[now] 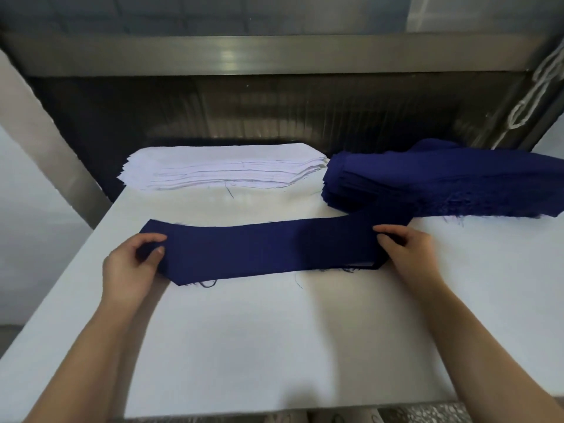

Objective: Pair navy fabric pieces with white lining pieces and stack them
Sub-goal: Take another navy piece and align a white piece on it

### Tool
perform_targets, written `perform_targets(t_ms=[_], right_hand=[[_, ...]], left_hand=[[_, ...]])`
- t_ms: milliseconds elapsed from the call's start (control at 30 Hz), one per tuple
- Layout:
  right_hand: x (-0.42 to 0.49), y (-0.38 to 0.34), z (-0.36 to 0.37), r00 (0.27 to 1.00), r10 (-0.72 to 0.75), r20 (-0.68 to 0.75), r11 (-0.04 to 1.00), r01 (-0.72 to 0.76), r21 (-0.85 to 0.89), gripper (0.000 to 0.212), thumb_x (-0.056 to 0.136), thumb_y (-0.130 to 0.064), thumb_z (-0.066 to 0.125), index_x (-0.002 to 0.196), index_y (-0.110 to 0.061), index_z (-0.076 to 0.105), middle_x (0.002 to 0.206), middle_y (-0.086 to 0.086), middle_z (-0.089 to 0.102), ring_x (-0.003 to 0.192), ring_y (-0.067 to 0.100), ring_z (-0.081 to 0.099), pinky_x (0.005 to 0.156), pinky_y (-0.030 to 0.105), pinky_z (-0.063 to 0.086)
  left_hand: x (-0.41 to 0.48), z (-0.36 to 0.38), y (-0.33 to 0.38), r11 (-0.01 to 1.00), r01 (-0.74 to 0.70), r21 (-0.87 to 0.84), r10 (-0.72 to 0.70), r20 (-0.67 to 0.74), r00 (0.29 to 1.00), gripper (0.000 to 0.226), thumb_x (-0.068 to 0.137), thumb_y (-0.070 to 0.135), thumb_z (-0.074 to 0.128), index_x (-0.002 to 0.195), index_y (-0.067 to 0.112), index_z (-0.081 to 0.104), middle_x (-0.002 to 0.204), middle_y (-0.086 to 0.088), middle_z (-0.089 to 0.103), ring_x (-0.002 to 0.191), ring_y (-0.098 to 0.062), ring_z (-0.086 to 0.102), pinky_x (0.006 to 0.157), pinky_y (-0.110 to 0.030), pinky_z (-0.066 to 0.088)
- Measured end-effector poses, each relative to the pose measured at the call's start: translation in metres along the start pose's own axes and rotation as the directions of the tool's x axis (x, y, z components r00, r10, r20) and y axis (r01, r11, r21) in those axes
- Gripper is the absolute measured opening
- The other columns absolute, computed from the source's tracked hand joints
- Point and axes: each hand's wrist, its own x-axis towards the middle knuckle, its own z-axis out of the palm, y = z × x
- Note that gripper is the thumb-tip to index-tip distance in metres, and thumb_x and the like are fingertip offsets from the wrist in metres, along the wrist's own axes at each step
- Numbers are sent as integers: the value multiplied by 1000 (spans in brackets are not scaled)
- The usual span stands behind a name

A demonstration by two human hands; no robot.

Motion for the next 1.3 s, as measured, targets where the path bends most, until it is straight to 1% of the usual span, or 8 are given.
perform_targets(t_ms=[100, 167, 300, 500, 767, 933, 1067, 1300], right_hand=[[-3, 6, 4, 995, -97, 5, 979, 97, -179, 21, 87, -9, 61, 96, -25, 71, 90, -12, 63, 79, 2, 57, 69, 12, 41], [-4, 9, 5, 993, -112, 32, 964, 116, -239, 21, 87, -8, 60, 98, -22, 71, 91, -10, 63, 83, 7, 56, 75, 20, 40], [-3, 9, 4, 990, -135, 41, 940, 141, -311, 21, 86, -7, 61, 100, -21, 70, 93, -8, 61, 87, 10, 54, 77, 22, 36], [-5, 7, 4, 993, -114, 23, 946, 116, -301, 24, 83, -7, 65, 95, -28, 67, 91, -12, 60, 86, 7, 53, 76, 19, 36], [-5, 5, 4, 992, -122, 26, 941, 124, -315, 25, 81, -6, 66, 95, -27, 66, 87, -13, 59, 79, 5, 52, 60, 7, 34], [-8, 5, 3, 989, -130, -65, 944, 104, -314, 23, 82, -7, 66, 99, -22, 68, 75, -20, 53, 65, 3, 47, 59, 11, 34], [-8, 4, 1, 987, -135, -85, 942, 101, -321, 23, 82, -6, 65, 101, -20, 68, 72, -18, 50, 61, 4, 44, 59, 4, 37], [-8, 4, 2, 993, -110, -48, 936, 87, -341, 24, 85, -6, 61, 106, -17, 68, 90, -6, 58, 79, 10, 48, 73, 23, 34]], left_hand=[[-5, 2, -10, 980, -99, 171, 107, -40, 993, 22, 88, -1, 60, 102, 14, 69, 104, 5, 63, 86, -2, 55, 76, 5, 32], [-4, 3, -12, 979, -100, 176, 108, -33, 994, 23, 89, -1, 59, 103, 14, 69, 103, 7, 63, 91, -12, 55, 75, 6, 32], [-3, 2, -15, 980, -85, 183, 90, -22, 996, 24, 90, 0, 58, 105, 15, 69, 104, 7, 62, 94, -14, 55, 75, 6, 31], [-3, 5, -14, 974, -81, 211, 87, -19, 996, 24, 90, -2, 57, 106, 12, 69, 103, 8, 61, 94, -12, 53, 85, -21, 36], [1, 7, -18, 973, -60, 223, 66, -19, 998, 21, 89, -1, 59, 103, 10, 69, 103, -1, 67, 91, -14, 55, 83, -22, 36], [1, 8, -16, 967, -82, 242, 92, -33, 995, 18, 90, 2, 58, 103, 10, 69, 103, -2, 67, 89, -15, 55, 81, -24, 37], [-1, 10, -13, 946, -133, 295, 141, -9, 990, 20, 92, 3, 56, 107, 8, 68, 103, -4, 66, 85, -16, 52, 78, -27, 37], [0, 8, -9, 920, -132, 370, 136, 15, 991, 24, 90, 2, 60, 113, 4, 66, 105, -12, 67, 91, -35, 55, 81, -36, 42]])
